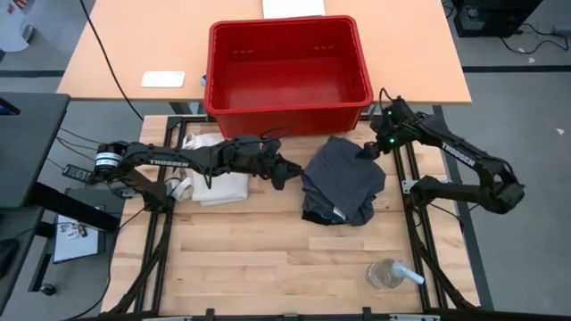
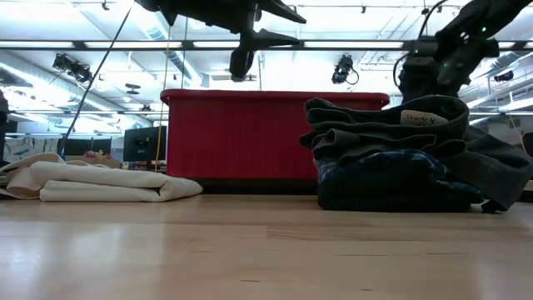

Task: Fold laundry
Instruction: Put the gray shorts into the red laundry bin

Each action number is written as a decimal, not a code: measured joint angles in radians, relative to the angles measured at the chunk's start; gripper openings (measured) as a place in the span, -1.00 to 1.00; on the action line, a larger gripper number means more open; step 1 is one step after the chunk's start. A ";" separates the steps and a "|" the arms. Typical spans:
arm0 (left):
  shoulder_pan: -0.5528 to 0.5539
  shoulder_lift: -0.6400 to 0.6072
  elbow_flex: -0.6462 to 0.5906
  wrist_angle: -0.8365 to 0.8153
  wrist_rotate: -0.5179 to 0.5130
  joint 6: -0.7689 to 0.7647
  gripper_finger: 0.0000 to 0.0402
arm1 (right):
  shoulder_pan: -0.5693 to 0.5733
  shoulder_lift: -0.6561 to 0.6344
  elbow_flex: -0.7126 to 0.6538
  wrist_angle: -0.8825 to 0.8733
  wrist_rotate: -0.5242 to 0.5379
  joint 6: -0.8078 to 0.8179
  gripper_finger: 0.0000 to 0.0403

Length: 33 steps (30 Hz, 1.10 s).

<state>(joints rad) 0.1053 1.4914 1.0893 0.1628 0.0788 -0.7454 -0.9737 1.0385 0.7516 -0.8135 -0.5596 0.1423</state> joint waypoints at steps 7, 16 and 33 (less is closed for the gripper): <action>-0.002 0.000 0.000 0.000 0.021 -0.059 -0.28 | 0.001 0.034 -0.060 -0.012 -0.004 -0.068 0.96; -0.028 0.040 0.000 0.042 0.022 -0.142 -0.28 | 0.049 0.018 -0.088 0.057 -0.250 -0.003 0.84; -0.029 0.389 0.202 0.164 0.059 -0.123 -0.28 | 0.279 -0.037 -0.010 0.168 -0.219 0.298 0.67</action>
<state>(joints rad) 0.0761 1.8804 1.2917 0.3265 0.1374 -0.8683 -0.6947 1.0018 0.7412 -0.6455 -0.7789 0.4398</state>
